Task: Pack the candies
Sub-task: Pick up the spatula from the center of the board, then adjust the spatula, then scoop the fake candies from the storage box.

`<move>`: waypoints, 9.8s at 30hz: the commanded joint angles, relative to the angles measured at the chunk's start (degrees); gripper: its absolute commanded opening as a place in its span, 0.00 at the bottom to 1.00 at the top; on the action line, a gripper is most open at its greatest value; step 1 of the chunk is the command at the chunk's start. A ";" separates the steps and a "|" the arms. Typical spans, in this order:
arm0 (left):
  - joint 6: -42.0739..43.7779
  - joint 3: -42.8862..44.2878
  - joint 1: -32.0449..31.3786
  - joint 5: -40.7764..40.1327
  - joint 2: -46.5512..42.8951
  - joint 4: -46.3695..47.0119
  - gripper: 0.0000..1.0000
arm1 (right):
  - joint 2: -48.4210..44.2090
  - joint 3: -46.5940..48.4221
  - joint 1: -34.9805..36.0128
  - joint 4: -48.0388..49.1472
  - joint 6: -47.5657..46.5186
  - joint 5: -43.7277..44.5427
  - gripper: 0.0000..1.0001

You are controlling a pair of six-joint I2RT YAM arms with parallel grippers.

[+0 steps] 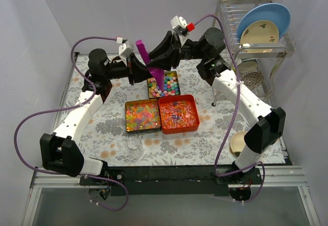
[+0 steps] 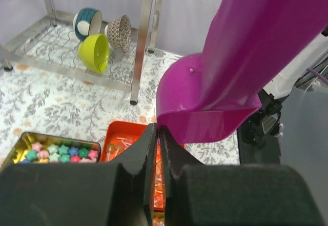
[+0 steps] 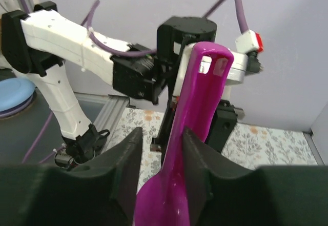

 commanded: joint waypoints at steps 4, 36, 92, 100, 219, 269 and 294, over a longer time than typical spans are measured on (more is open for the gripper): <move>22.03 4.98 -0.11 -4.58 -4.25 -33.14 0.00 | -10.68 -5.63 -9.30 -4.67 -4.38 0.41 0.58; 54.73 26.08 -7.93 -43.16 5.24 -84.22 0.00 | -22.58 -8.37 0.62 -40.86 -87.40 69.60 0.74; 47.54 26.91 -17.08 -51.16 6.13 -75.82 0.07 | -9.62 0.08 2.64 -78.33 -63.62 21.59 0.01; 31.03 6.24 -3.02 -37.47 -10.48 -52.69 0.66 | -17.26 -6.15 -1.75 -75.89 -60.47 22.21 0.01; 9.64 0.95 10.61 -26.54 4.27 -44.84 0.54 | -4.01 2.87 -9.40 -96.52 -82.16 38.00 0.01; -4.06 -20.59 13.43 -29.37 12.88 -42.65 0.00 | 8.92 -6.60 9.59 -102.41 -96.15 75.94 0.01; -1.16 -20.24 13.51 -25.06 13.50 -41.25 0.00 | 11.29 -5.38 2.20 -102.41 -96.05 70.90 0.01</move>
